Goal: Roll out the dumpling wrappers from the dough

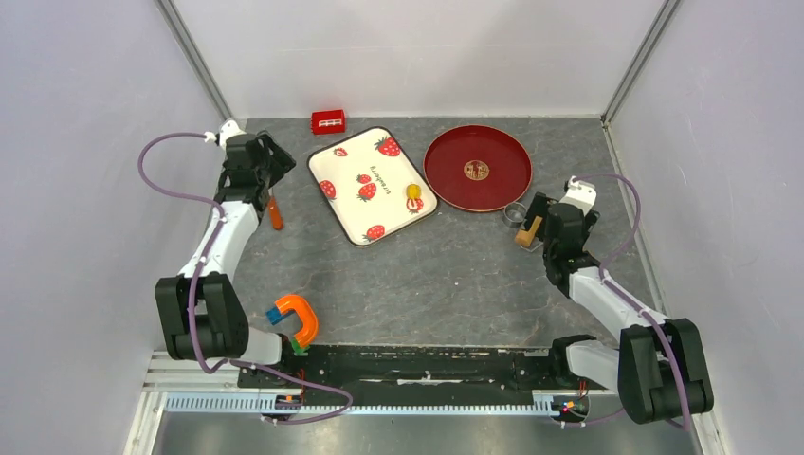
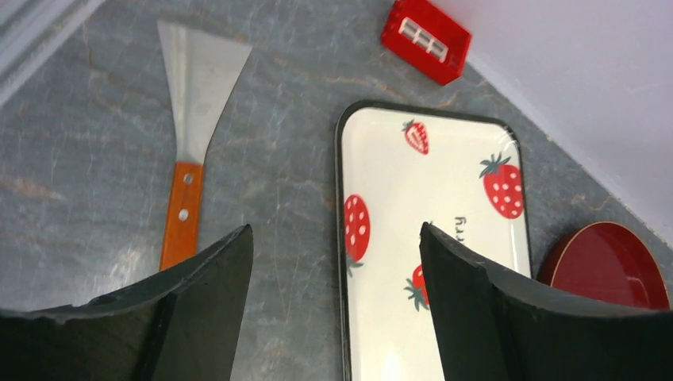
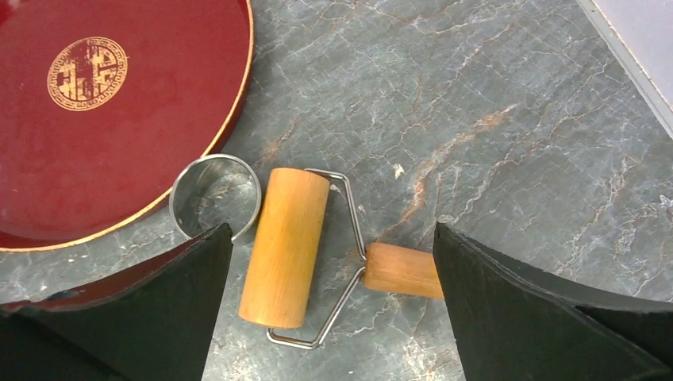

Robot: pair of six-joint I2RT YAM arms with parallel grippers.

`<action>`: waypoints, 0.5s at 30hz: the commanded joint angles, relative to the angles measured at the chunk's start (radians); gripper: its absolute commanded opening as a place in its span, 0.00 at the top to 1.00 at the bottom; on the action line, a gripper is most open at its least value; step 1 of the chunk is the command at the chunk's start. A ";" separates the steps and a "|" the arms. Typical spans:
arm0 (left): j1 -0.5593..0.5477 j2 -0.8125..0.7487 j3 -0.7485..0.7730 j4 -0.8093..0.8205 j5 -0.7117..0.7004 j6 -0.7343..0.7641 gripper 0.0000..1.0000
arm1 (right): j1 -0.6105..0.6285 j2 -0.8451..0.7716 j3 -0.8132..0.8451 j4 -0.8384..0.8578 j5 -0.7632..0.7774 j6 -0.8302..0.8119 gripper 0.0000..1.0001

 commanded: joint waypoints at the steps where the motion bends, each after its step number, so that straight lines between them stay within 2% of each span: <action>1: 0.023 -0.054 -0.032 -0.101 -0.051 -0.154 0.14 | -0.001 0.014 0.117 -0.097 -0.047 0.060 0.02; 3: 0.042 -0.053 -0.025 -0.161 -0.043 -0.207 0.02 | -0.001 0.038 0.173 -0.159 -0.072 0.074 0.02; 4: 0.054 -0.050 -0.013 -0.193 -0.024 -0.221 0.00 | -0.002 0.053 0.198 -0.196 -0.083 0.081 0.02; 6: 0.093 -0.031 0.003 -0.222 0.070 -0.202 0.00 | -0.002 0.085 0.248 -0.260 -0.099 0.097 0.02; 9: 0.141 0.025 0.034 -0.239 0.311 -0.165 0.00 | -0.001 0.124 0.318 -0.347 -0.140 0.113 0.02; 12: 0.161 0.118 0.096 -0.310 0.495 -0.139 0.00 | -0.002 0.141 0.355 -0.388 -0.192 0.128 0.02; 15: 0.160 0.210 0.105 -0.332 0.612 -0.152 0.02 | -0.002 0.129 0.353 -0.399 -0.238 0.155 0.02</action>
